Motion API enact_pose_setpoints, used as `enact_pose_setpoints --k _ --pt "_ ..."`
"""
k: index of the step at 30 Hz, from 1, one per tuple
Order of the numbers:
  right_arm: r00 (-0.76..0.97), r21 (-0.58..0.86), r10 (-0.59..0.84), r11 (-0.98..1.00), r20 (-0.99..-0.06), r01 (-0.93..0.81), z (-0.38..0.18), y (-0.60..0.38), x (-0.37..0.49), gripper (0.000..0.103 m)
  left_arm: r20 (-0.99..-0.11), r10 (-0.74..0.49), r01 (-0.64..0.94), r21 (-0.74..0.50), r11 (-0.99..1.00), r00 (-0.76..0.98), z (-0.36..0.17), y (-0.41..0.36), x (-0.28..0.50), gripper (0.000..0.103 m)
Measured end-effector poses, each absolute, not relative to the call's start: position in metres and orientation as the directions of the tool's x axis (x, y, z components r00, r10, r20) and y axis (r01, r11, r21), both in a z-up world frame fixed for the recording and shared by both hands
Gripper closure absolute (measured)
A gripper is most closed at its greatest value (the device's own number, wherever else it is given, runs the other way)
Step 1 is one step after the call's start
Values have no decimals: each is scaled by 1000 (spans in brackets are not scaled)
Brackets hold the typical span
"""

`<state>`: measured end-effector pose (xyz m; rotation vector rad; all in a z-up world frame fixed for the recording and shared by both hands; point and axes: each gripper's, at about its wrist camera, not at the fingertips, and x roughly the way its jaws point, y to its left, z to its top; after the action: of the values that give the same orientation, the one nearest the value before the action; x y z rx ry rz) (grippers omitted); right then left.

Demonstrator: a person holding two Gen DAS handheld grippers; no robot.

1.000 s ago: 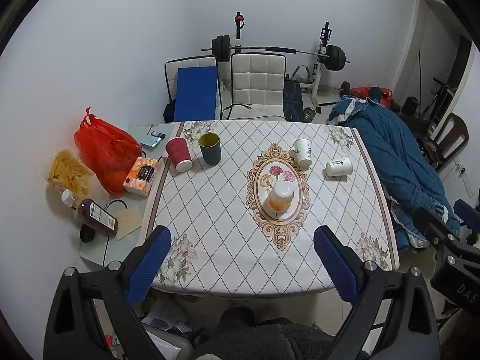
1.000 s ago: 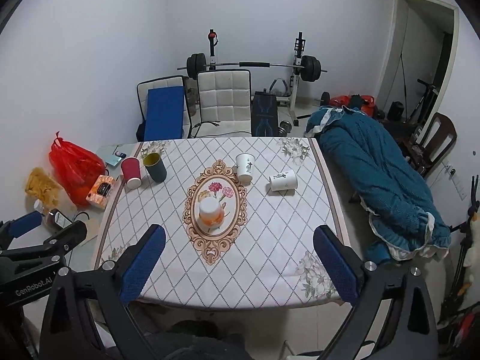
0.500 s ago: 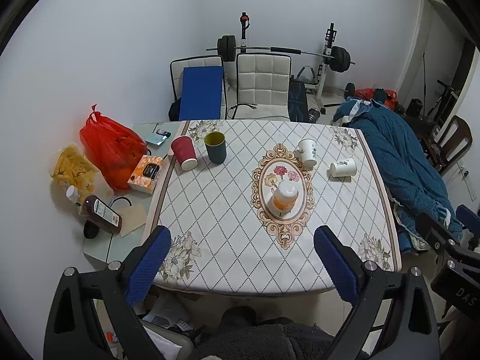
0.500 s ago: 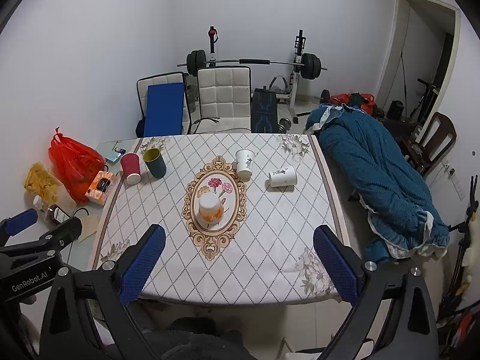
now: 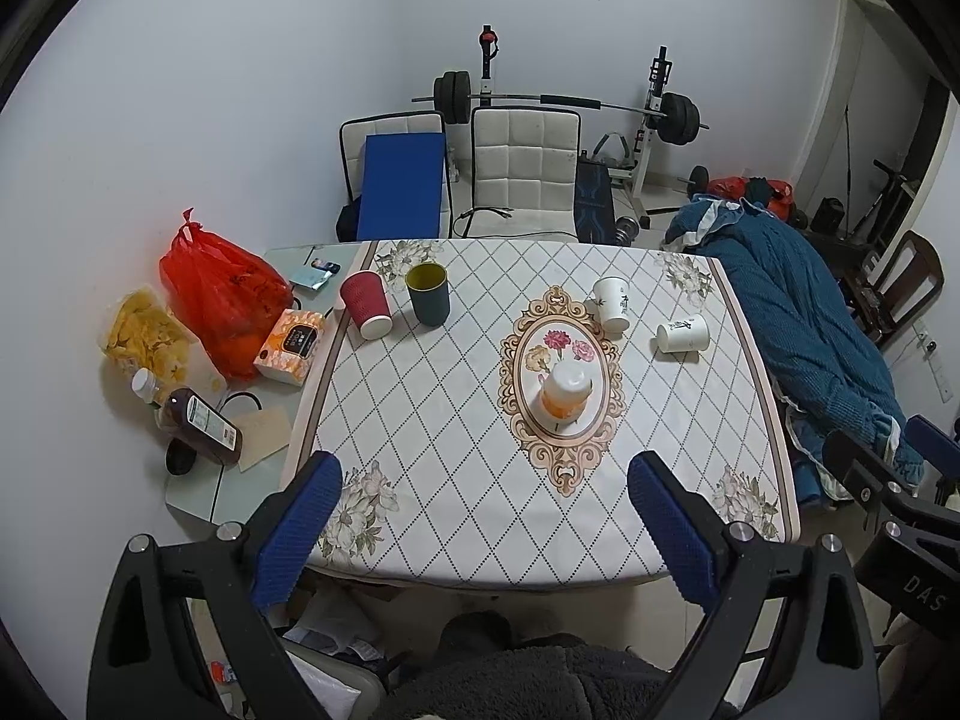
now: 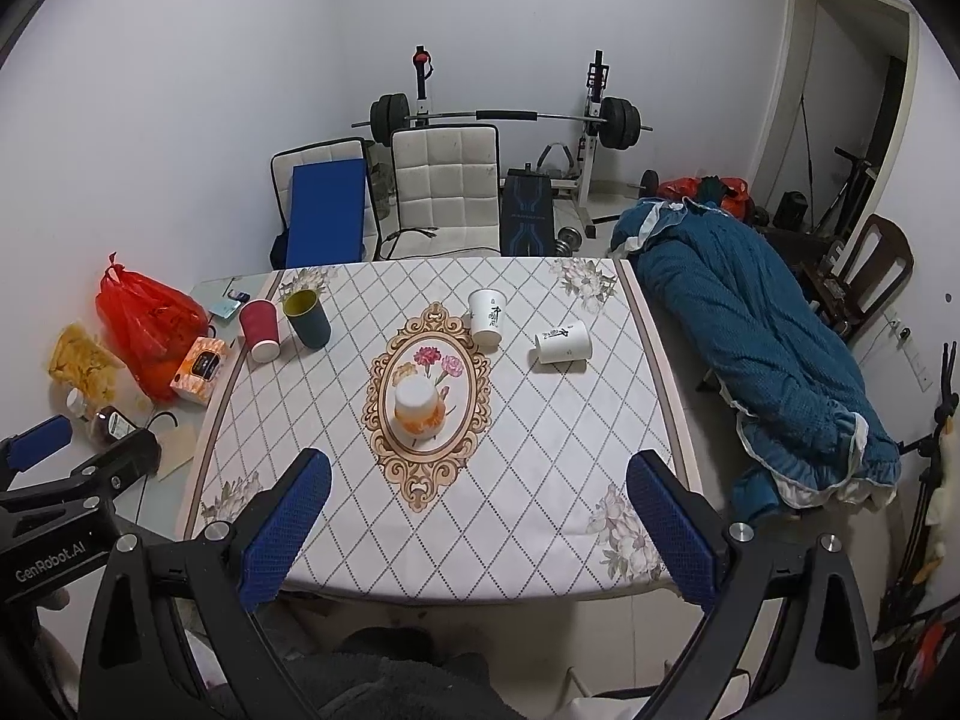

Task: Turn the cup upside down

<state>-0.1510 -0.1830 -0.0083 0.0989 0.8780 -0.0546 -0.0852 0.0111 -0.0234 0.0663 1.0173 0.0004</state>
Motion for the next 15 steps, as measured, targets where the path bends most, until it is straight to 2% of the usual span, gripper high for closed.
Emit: enact_pose_setpoints --k 15 --pt "632 65 16 996 -775 55 -11 -182 -155 2 -849 43 11 57 998 526 -24 7 -96 5"
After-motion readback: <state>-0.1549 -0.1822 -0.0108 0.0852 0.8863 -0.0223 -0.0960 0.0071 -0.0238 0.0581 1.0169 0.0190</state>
